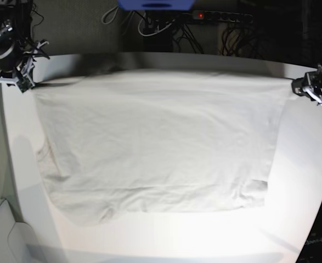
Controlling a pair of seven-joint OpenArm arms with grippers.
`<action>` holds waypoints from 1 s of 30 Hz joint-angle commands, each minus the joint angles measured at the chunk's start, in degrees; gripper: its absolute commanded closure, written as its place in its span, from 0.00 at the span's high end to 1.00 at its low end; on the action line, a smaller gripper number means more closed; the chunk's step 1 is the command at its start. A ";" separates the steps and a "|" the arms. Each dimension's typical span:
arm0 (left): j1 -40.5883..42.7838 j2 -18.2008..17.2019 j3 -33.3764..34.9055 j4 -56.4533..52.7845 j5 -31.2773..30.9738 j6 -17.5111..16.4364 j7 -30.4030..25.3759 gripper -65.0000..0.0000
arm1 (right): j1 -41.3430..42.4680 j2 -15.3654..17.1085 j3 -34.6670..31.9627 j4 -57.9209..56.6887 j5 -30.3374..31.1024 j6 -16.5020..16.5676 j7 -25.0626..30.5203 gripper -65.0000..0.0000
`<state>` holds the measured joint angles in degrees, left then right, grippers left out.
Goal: Layout the t-shirt on the table in an organized manner, then fold the t-shirt properly
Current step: 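Pull the held edge away from the hem with both grippers to spread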
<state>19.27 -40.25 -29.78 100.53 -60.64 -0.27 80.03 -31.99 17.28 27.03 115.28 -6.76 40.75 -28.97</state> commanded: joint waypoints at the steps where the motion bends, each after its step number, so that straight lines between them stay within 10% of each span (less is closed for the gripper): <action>1: 0.21 -2.08 -0.59 0.52 -2.00 0.41 -0.03 0.00 | -1.38 0.61 1.50 0.80 -0.58 -0.75 0.00 0.01; 20: 1.52 -4.63 -0.51 0.35 -2.52 0.41 -0.03 0.01 | -4.36 0.08 1.50 0.72 -0.58 -0.75 0.00 0.01; 30: 1.00 -5.16 1.43 0.35 -2.52 0.41 -0.03 0.16 | -0.50 -0.79 0.45 0.63 -5.76 -0.75 0.00 0.36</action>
<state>20.73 -44.05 -27.81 100.27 -62.41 -0.25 80.12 -31.97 15.59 26.98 115.00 -12.58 40.71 -29.36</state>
